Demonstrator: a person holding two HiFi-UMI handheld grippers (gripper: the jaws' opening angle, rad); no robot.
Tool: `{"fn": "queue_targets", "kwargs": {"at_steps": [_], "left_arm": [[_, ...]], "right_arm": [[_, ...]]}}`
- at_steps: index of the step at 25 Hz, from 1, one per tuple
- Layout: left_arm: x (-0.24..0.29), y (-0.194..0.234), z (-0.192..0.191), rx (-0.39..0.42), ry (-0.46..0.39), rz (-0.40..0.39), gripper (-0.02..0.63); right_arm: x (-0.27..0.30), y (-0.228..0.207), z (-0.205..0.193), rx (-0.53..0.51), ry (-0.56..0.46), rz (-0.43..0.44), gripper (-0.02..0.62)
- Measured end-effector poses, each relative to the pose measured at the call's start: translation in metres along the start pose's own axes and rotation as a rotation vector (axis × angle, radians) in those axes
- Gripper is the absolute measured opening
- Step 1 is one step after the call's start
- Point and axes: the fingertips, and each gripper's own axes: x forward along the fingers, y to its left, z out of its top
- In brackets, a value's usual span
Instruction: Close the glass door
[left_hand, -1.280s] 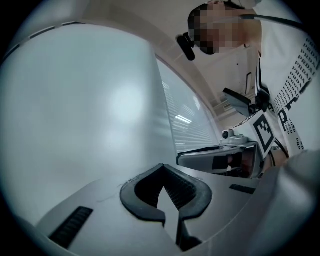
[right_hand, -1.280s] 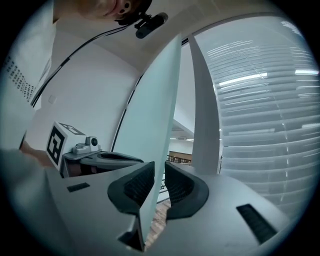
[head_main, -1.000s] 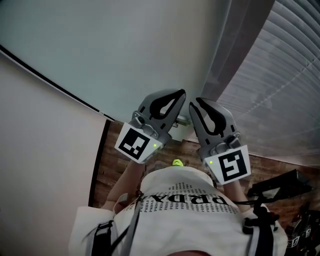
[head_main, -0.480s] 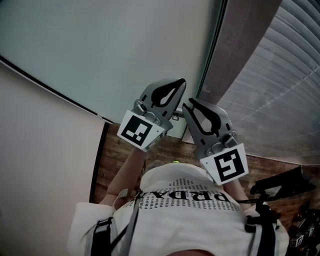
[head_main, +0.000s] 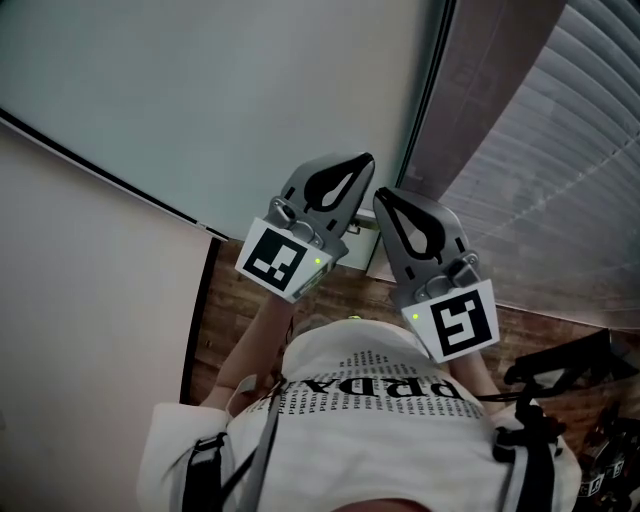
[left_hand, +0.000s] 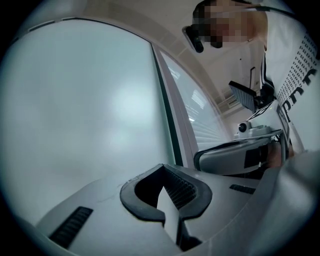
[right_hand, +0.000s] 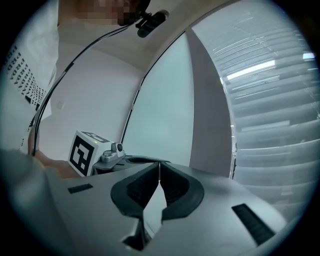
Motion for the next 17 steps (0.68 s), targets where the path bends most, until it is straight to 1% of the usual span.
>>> {"fn": "queue_targets", "kwargs": {"at_steps": [5,9,17], "left_arm": [[-0.02,-0.014,0.013,-0.003,-0.009,0.012,0.0],[-0.035,-0.028,0.007,-0.019,0.015,0.025,0.0],[-0.038,-0.036,0.006,-0.039,0.011,0.021,0.0]], "right_arm": [[0.001,0.0,-0.004,0.029,0.009,0.011,0.006],[0.001,0.002,-0.004,0.024,0.002,0.017,0.003],[0.002,0.001,-0.003,0.016,0.006,0.02,0.002]]}}
